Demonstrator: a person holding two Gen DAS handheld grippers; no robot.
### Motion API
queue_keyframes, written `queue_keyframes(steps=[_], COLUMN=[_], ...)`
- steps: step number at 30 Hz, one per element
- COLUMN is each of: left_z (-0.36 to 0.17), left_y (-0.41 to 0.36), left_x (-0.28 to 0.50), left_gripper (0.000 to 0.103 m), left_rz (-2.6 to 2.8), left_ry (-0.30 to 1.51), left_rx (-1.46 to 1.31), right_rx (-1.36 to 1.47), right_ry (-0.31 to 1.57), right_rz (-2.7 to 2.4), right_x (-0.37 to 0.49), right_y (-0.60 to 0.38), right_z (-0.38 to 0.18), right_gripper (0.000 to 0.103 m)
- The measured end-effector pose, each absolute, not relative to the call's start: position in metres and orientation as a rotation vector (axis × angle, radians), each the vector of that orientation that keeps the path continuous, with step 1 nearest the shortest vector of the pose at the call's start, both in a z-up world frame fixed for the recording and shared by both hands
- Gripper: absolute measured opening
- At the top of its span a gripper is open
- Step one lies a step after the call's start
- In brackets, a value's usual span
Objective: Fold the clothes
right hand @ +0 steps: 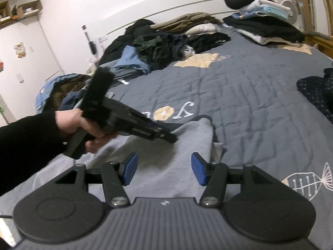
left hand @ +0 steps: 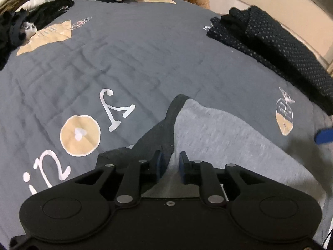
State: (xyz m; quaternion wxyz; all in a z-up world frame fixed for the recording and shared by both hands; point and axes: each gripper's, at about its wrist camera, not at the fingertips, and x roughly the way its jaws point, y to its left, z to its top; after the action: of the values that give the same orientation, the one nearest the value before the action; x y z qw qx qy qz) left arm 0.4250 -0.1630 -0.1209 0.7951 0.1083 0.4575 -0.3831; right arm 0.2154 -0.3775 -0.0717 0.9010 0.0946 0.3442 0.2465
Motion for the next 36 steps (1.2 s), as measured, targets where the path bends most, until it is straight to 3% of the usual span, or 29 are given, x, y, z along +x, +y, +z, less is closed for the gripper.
queue_keyframes(steps=[12, 14, 15, 18, 24, 29, 30, 33, 36], left_z=[-0.116, -0.122, -0.124, -0.117, -0.088, -0.096, -0.094, -0.074, -0.044], left_y=[-0.141, -0.145, -0.148, -0.155, -0.159, -0.166, -0.163, -0.141, -0.097], left_x=[0.444, 0.441, 0.438, 0.429, 0.426, 0.429, 0.425, 0.407, 0.373], left_gripper=[0.019, 0.017, 0.012, 0.006, 0.005, 0.009, 0.014, 0.023, 0.024], left_rz=[-0.783, -0.766, -0.766, -0.779, -0.676, -0.621, -0.613, -0.569, -0.513], left_ry=[0.984, 0.977, 0.967, 0.908, 0.734, 0.772, 0.762, 0.704, 0.645], left_rx=[0.082, 0.133, 0.156, 0.212, 0.285, 0.327, 0.316, 0.248, 0.193], right_rx=[0.192, 0.192, 0.193, 0.198, 0.201, 0.203, 0.204, 0.213, 0.225], right_ry=[0.684, 0.682, 0.680, 0.675, 0.670, 0.667, 0.666, 0.664, 0.663], right_rz=[0.580, 0.578, 0.577, 0.573, 0.559, 0.548, 0.546, 0.540, 0.534], right_x=[0.209, 0.209, 0.209, 0.208, 0.209, 0.210, 0.210, 0.211, 0.212], right_y=[-0.370, -0.370, -0.370, -0.371, -0.371, -0.371, -0.371, -0.372, -0.374], right_z=[-0.065, -0.065, -0.065, -0.064, -0.064, -0.063, -0.063, -0.063, -0.062], right_gripper=[0.056, 0.056, 0.056, 0.056, 0.056, 0.056, 0.056, 0.056, 0.056])
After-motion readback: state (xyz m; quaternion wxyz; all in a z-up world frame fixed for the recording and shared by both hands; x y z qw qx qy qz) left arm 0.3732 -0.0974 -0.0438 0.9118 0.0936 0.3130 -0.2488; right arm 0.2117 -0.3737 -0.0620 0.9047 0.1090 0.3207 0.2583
